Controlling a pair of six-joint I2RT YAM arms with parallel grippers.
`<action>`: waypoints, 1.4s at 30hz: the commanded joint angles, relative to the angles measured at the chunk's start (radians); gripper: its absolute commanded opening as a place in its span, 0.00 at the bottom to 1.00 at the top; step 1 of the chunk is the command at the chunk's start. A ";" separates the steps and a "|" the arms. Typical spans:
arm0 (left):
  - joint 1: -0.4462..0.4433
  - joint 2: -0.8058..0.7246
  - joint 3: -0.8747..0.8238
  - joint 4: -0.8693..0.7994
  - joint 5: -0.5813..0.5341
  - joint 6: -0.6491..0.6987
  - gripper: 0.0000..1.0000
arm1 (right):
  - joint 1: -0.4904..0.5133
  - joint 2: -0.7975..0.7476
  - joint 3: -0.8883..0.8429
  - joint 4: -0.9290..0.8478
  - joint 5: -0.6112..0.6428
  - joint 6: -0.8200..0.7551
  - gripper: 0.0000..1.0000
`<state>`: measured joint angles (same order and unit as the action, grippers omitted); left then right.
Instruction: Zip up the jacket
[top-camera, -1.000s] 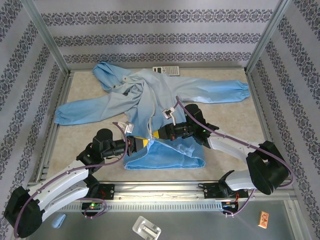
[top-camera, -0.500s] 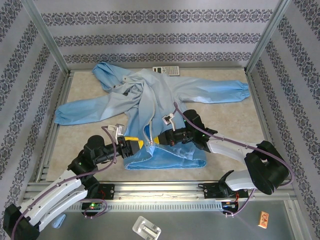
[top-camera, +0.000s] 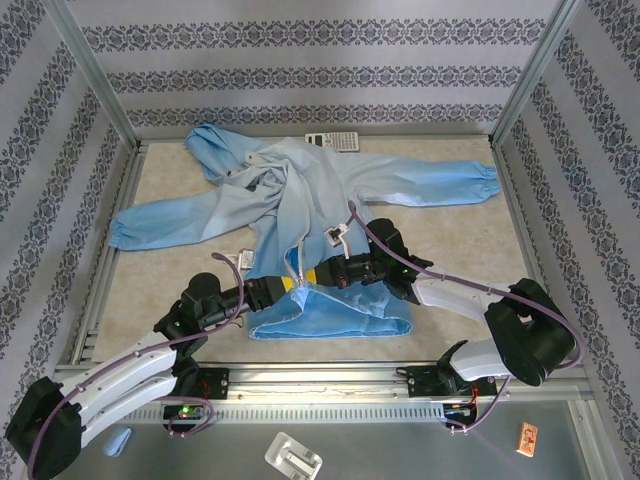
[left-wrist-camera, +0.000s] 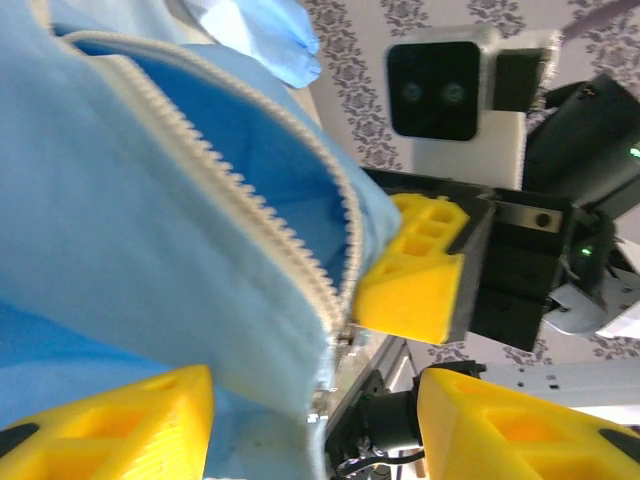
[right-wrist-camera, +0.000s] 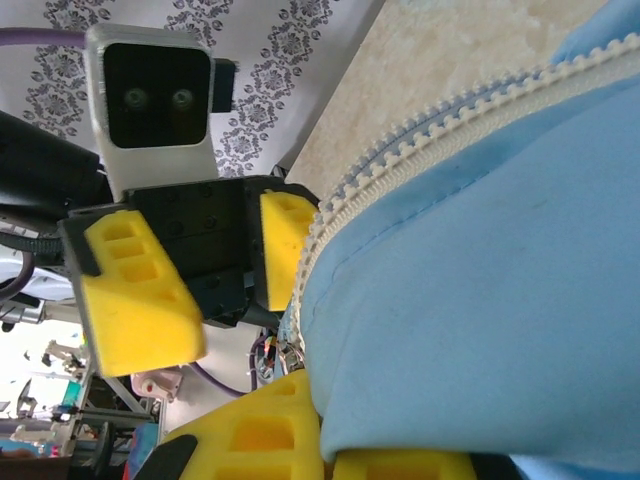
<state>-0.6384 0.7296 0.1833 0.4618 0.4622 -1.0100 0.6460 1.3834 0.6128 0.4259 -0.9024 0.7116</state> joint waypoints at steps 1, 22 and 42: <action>-0.024 0.006 -0.024 0.146 -0.010 -0.035 0.51 | 0.011 0.009 0.000 0.063 0.006 0.012 0.00; -0.071 0.155 -0.066 0.314 -0.085 -0.065 0.24 | 0.012 0.018 0.004 0.089 0.013 0.025 0.00; -0.055 -0.003 0.053 -0.381 0.154 -0.020 0.00 | 0.035 0.095 -0.016 0.120 0.003 0.025 0.00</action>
<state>-0.6918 0.7433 0.2268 0.2440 0.5091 -1.0328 0.6811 1.4544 0.5995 0.4694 -0.9134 0.7353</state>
